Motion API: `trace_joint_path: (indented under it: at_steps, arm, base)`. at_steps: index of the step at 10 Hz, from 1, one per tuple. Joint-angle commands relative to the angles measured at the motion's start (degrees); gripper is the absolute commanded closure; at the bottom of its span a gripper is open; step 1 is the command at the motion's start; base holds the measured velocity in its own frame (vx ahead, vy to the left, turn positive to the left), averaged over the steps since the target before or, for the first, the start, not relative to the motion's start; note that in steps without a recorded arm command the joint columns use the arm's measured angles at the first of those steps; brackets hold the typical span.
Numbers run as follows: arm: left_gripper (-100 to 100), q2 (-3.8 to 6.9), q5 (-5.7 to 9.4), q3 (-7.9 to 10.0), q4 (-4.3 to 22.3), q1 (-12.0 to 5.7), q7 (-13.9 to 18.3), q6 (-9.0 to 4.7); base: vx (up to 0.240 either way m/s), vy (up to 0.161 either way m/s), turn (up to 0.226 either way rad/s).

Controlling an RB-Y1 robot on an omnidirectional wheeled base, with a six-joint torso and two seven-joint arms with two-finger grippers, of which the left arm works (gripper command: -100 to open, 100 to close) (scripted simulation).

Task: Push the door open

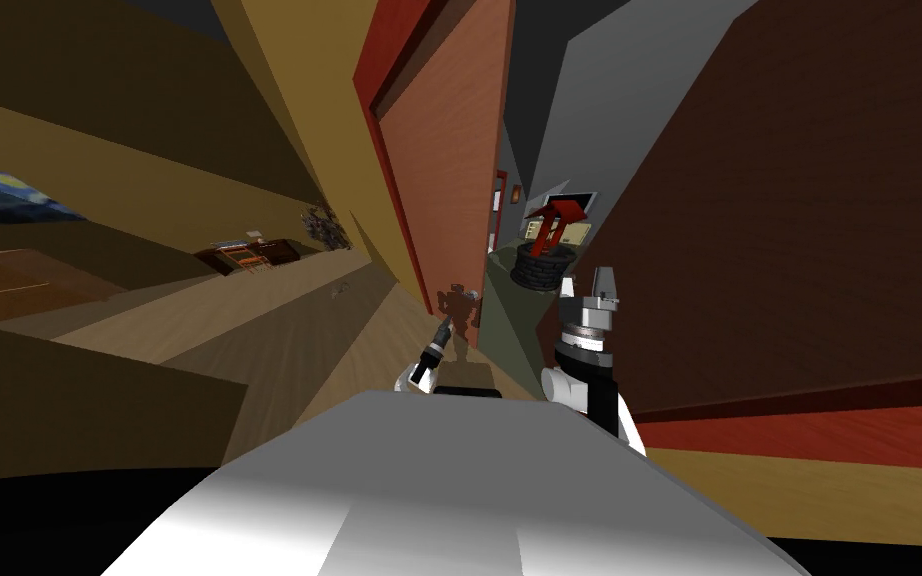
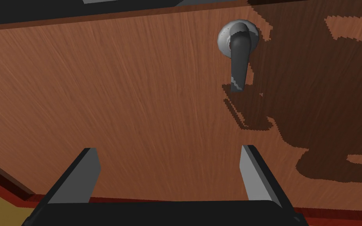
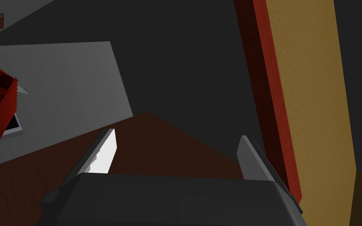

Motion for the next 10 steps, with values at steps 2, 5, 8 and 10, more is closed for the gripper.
trace_joint_path:
  at_steps: [2,5,8,10]
  arm:
    - [-100,-0.53,-0.02,-1.03,3.27,-1.25,0.12,-0.78]
    - [-100,-1.26,-0.02,-2.38,7.8,-3.01,0.33,-1.91]
    - [-100,-1.78,-0.03,-3.09,10.16,-3.93,0.44,-2.5]
    - [-100,-2.3,-0.03,-3.79,12.52,-4.85,0.55,-3.09]
  base:
    - [0.124,0.076,-0.086]
    - [0.123,0.098,-0.081]
    - [0.077,0.074,-0.043]
    - [0.096,0.084,-0.072]
